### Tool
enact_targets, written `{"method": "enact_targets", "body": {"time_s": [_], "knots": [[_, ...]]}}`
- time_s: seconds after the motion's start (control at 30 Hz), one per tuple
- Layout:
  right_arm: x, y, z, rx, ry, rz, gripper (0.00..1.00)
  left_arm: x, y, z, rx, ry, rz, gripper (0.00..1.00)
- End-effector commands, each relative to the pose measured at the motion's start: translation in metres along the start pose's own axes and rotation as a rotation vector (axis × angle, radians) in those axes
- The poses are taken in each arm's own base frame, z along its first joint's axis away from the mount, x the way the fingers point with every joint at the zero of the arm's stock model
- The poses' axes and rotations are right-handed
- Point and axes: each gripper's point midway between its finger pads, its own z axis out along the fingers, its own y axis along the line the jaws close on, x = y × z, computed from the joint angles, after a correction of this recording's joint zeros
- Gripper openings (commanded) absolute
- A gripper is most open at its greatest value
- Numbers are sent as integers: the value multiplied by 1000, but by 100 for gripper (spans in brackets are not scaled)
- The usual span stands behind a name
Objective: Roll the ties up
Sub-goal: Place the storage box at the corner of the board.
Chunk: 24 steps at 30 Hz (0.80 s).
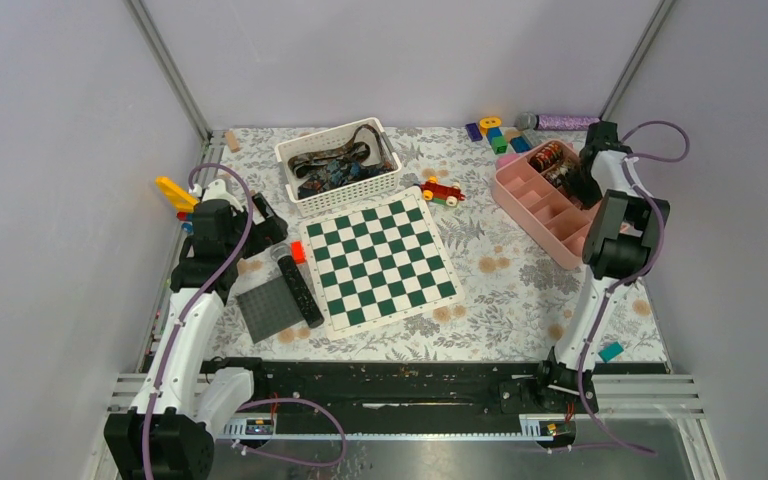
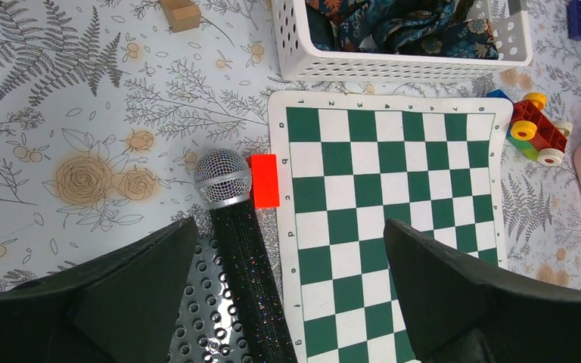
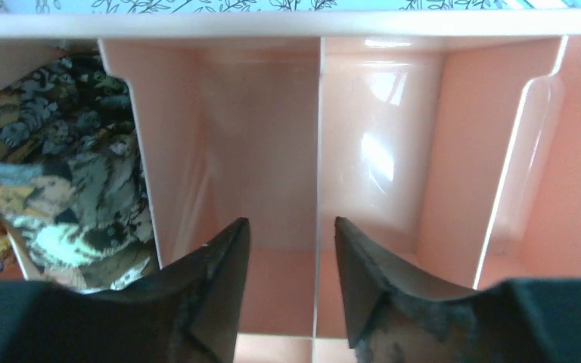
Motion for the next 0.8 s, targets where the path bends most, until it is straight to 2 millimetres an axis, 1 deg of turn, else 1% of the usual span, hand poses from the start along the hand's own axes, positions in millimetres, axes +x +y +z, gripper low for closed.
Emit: {"method": "enact_targets", "body": {"time_s": [0.0, 0.07, 0.2, 0.23, 0.3, 0.33, 0.37, 0.47, 0.53, 0.6, 0.63, 0.7, 0.77], "knots": [[-45, 8, -61, -124, -184, 34, 58, -19, -3, -3, 10, -76, 16, 99], [-54, 5, -84, -157, -238, 36, 64, -19, -3, -4, 9, -79, 17, 99], [-69, -1, -138, -233, -332, 47, 71, -23, -3, -5, 2, -83, 20, 99], [-70, -1, -149, -266, -349, 43, 73, -24, -2, -6, -8, -80, 23, 99], [-74, 0, -178, -339, -392, 46, 77, -33, 3, -8, -54, -95, 28, 99], [-78, 1, -193, -372, -410, 50, 78, -36, 4, -9, -64, -96, 31, 99], [-82, 2, -213, -415, -434, 56, 78, -39, 3, -10, -64, -100, 31, 99], [-85, 10, -260, -544, -460, 64, 78, -46, -4, -10, -43, -115, 14, 99], [-80, 13, -287, -619, -464, 67, 78, -50, -11, -7, -12, -124, -9, 99], [-68, 13, -310, -674, -446, 76, 78, -54, -19, 0, 21, -129, -36, 99], [-62, 13, -322, -699, -437, 78, 77, -54, -23, 6, 37, -119, -55, 99], [-41, 18, -346, -743, -412, 52, 76, -56, -26, 19, 46, -110, -89, 99], [-20, 23, -366, -791, -394, 20, 76, -59, -27, 33, 35, -96, -117, 99]]}}
